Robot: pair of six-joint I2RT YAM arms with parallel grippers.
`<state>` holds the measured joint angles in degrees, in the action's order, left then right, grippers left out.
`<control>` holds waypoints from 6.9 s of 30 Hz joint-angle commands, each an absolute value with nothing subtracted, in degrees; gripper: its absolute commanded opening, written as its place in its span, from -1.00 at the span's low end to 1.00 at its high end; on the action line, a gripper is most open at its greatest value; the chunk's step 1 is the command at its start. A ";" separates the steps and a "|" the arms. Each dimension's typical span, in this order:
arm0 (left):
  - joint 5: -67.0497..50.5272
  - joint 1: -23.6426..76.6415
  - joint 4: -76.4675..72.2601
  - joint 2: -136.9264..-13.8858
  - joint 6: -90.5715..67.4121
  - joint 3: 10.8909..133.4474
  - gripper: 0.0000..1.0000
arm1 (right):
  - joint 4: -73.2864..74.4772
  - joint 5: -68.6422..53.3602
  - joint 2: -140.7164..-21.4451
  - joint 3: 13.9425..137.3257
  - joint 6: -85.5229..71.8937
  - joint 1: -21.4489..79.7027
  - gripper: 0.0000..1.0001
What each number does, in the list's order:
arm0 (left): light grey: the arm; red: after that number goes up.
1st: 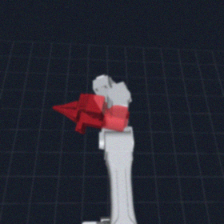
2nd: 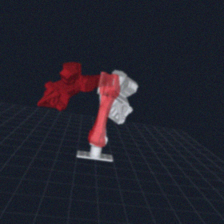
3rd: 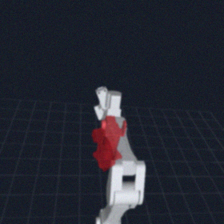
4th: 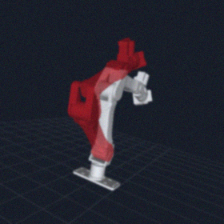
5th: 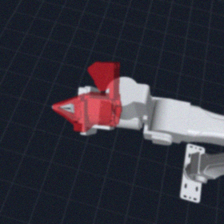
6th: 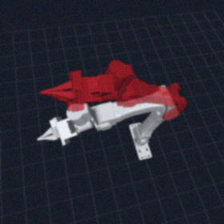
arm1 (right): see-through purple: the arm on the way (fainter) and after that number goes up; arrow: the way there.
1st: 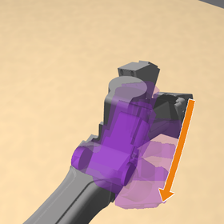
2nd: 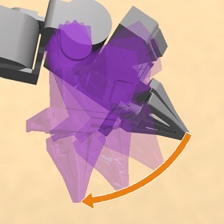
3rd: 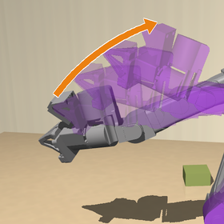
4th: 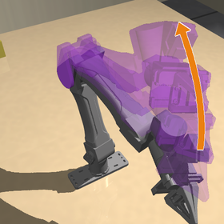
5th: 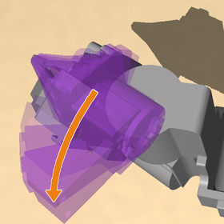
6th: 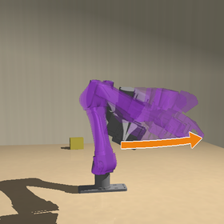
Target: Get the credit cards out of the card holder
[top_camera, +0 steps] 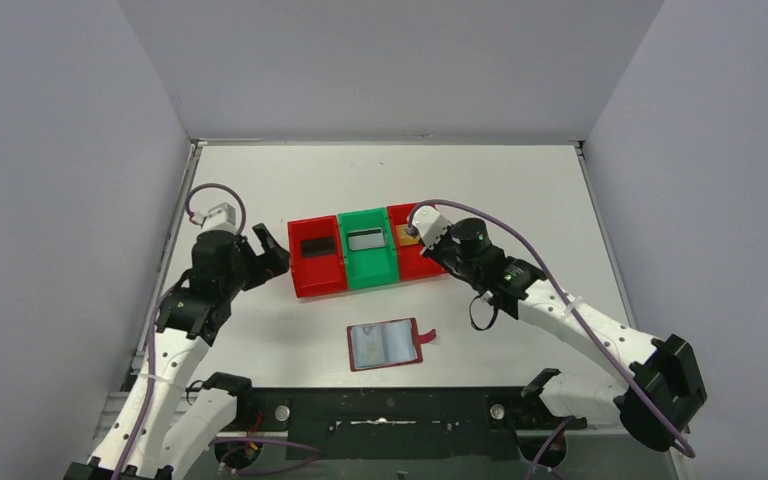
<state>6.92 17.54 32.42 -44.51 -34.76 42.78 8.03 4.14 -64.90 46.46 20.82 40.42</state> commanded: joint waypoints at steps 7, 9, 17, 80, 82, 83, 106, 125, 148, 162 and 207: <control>1.11 9.25 26.22 -39.54 -25.04 40.91 0.85 | 10.88 -7.86 -77.84 56.69 46.57 35.01 -1.00; 0.92 9.31 25.01 -38.18 -24.96 38.63 0.85 | 9.47 -10.20 -79.54 57.18 48.99 33.81 -1.00; 4.89 12.68 23.98 -33.15 -25.16 35.04 0.85 | 9.38 -15.27 -88.82 62.21 59.74 30.80 -1.00; 4.89 13.70 22.68 -34.88 -23.91 33.75 0.85 | -2.36 -12.57 -101.83 69.26 45.07 30.87 0.33; 4.88 13.71 22.68 -35.03 -23.93 33.75 0.85 | -4.41 -11.07 -100.30 68.46 40.19 30.77 0.33; 4.91 13.71 22.68 -35.17 -23.91 33.82 0.85 | -5.46 -9.83 -99.37 67.97 37.11 30.76 0.33; 6.17 13.13 22.68 -36.64 -24.12 34.09 0.85 | 19.15 25.53 -75.35 53.53 -45.38 51.56 0.64; 8.14 12.39 23.12 -37.28 -24.96 34.19 0.85 | 18.72 22.06 -91.01 55.81 -58.37 72.23 0.26; 7.52 12.12 22.68 -37.52 -24.87 33.92 0.85 | 24.53 21.45 -99.72 61.28 -59.13 73.39 -0.25; 7.42 12.03 22.63 -37.70 -24.79 33.92 0.85 | 27.72 22.41 -101.73 63.69 -59.26 73.43 0.14; -25.47 27.42 8.86 -43.97 -44.91 27.48 0.59 | -10.22 2.15 -85.43 38.37 -62.84 59.65 -0.85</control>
<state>-21.52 22.46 19.81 -42.30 -39.38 29.78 -1.76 4.49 -87.61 39.35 -60.38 60.58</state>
